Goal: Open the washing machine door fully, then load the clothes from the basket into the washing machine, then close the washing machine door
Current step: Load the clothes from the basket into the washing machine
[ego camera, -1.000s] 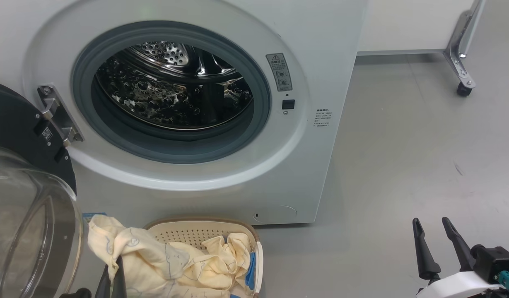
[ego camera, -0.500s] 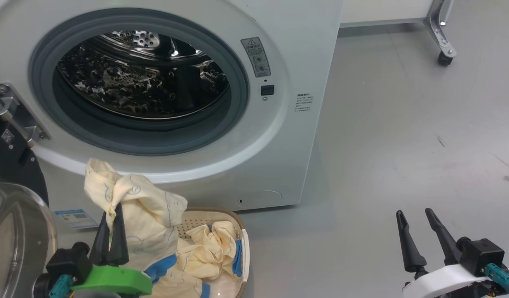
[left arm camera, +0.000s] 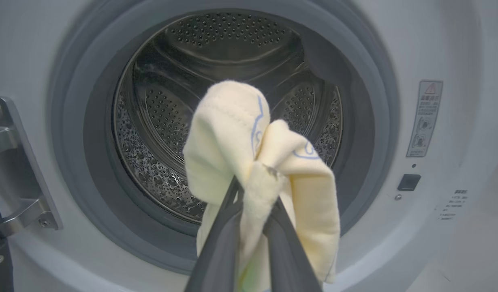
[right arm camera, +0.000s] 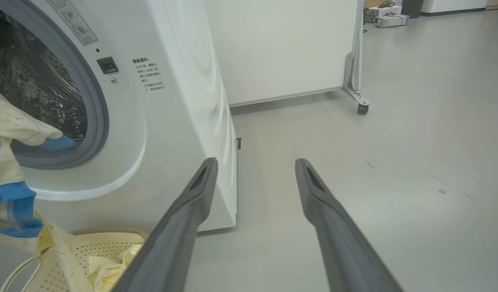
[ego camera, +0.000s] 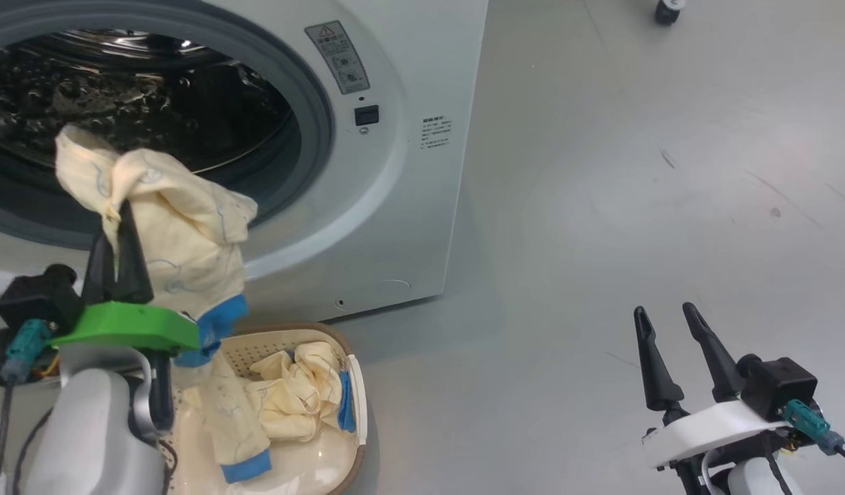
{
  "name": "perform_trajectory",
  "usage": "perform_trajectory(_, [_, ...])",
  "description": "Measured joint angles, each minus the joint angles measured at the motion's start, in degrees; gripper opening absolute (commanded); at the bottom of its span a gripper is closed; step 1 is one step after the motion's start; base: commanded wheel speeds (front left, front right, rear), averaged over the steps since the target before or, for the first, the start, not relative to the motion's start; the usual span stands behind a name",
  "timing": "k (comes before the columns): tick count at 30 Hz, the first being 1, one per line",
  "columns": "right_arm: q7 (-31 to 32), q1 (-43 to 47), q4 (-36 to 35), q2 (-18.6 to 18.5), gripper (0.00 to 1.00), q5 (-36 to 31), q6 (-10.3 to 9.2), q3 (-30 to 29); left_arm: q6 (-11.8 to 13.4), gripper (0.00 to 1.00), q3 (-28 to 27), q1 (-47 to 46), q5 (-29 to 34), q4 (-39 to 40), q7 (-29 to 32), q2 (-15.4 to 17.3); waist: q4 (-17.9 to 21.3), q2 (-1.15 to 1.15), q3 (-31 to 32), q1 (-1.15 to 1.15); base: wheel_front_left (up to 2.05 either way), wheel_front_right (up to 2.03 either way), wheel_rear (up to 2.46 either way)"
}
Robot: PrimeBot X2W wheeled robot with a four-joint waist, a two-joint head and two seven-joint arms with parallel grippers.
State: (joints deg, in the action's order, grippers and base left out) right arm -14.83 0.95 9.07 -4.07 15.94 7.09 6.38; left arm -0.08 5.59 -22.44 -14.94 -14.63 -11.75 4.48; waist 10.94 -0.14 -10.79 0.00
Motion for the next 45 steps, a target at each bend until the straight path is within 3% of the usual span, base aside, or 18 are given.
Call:
perform_trajectory(13, [0.0, -4.8, -0.3, 1.0, 1.00, 1.6, 0.00, 3.7, 0.8, 0.00, -4.5, -15.8, 3.2, -7.7, 2.5, 9.7, 7.8, 0.00, -8.6, 0.00, 0.00, 0.00, 0.00])
perform_trajectory(20, [0.0, -6.8, -0.2, 1.4, 1.00, 1.9, 0.00, 5.9, 1.5, 0.00, -6.0, -23.0, 4.4, -10.7, 2.7, 13.3, 11.8, 0.00, -13.9, 0.01, 0.00, 0.00, 0.00])
perform_trajectory(32, [0.0, -10.2, -0.2, 1.6, 1.00, 2.3, 0.00, 6.0, 1.8, 0.00, -5.9, -29.5, 6.6, -16.3, 0.5, 16.1, 16.0, 0.00, -21.6, 0.01, 0.00, 0.00, 0.00])
perform_trajectory(45, [0.0, -12.3, 0.3, 1.8, 1.00, 2.4, 0.00, 8.2, 1.8, 0.00, -5.3, -39.4, 8.6, -18.1, -1.9, 18.9, 17.4, 0.00, -25.9, 0.01, 0.00, 0.00, 0.00])
